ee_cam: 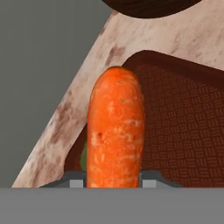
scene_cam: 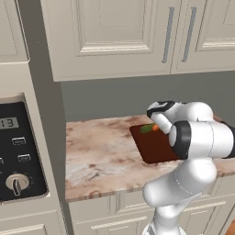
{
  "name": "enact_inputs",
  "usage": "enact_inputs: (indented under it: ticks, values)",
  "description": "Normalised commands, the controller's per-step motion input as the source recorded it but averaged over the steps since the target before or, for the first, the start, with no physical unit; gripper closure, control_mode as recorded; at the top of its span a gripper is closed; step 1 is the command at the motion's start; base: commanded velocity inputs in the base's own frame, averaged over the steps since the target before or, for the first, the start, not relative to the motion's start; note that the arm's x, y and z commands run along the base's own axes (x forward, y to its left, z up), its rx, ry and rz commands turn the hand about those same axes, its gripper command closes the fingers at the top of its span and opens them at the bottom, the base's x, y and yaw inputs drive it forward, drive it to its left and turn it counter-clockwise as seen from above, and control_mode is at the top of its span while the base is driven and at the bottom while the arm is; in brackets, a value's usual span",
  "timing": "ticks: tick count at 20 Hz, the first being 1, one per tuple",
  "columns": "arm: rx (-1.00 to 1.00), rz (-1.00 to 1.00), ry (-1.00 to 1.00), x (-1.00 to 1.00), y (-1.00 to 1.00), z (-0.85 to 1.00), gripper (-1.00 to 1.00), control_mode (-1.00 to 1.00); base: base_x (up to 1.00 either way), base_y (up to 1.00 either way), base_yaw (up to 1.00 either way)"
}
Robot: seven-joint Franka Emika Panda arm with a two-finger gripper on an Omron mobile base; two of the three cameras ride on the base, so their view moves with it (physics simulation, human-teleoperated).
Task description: Place the two vegetables and bowl onto the tray for setting up a vegetable dip station.
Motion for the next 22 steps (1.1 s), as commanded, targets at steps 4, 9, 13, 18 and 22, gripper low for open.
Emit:
enact_inputs:
  ticks: [4, 9, 13, 18, 22]
  values:
    - [0.0, 0.0, -0.02, -0.08, -0.07, -0.03, 1.0, -1.0, 0.0, 0.0, 0.0]
    - [0.0, 0.0, -0.01, 0.0, 0.0, -0.01, 1.0, -1.0, 0.0, 0.0, 0.0]
    - [0.0, 0.0, 0.0, 0.0, 0.0, -0.01, 1.0, -1.0, 0.0, 0.0, 0.0]
    - [0.0, 0.0, 0.0, 0.0, 0.0, -0.08, 1.0, -1.0, 0.0, 0.0, 0.0]
    - [0.0, 0.0, 0.0, 0.05, 0.0, -0.08, 1.0, -1.0, 0.0, 0.0, 0.0]
